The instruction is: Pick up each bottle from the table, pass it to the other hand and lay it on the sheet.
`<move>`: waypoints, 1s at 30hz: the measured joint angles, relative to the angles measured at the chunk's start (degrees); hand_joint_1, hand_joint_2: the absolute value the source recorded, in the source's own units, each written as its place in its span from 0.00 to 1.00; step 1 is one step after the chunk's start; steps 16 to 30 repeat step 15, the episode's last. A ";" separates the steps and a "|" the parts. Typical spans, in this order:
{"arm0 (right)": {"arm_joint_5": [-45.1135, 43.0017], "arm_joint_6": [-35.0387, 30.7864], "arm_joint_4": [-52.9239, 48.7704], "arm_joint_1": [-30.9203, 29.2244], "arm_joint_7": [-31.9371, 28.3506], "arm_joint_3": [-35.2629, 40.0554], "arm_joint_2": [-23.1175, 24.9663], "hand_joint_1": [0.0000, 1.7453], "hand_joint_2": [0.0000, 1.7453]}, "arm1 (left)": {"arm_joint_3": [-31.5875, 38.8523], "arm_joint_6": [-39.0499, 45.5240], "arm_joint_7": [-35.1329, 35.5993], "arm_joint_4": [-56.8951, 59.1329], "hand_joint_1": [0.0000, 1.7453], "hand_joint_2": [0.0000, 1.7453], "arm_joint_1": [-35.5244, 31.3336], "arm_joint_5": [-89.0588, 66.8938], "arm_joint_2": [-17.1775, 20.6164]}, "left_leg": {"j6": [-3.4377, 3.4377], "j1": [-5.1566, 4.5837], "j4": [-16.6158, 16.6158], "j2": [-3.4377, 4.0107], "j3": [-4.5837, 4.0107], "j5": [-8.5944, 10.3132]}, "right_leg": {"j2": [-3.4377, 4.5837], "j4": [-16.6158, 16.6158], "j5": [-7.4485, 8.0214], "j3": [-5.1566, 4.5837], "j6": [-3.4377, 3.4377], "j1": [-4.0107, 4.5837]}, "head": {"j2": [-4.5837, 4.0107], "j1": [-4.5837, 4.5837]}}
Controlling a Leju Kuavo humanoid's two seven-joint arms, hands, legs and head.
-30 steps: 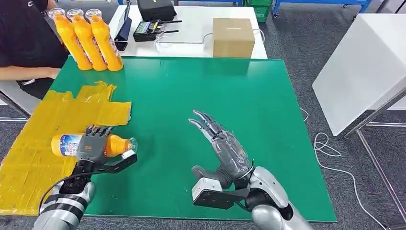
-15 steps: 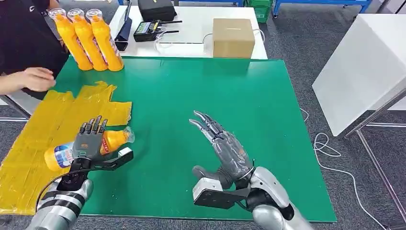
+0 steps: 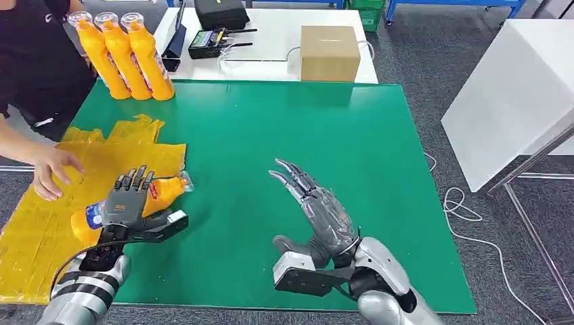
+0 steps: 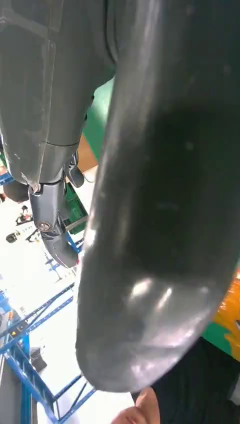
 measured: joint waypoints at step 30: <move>3.98 -3.81 -0.42 3.15 -1.99 -0.79 0.26 0.00 0.00 | 0.55 7.16 -13.24 -7.62 0.00 0.00 3.82 22.44 -2.24 | -0.01 -0.01 0.01 -0.01 -0.03 -0.02 | -0.02 -0.01 -0.01 -0.01 0.01 -0.01 | 0.00 0.02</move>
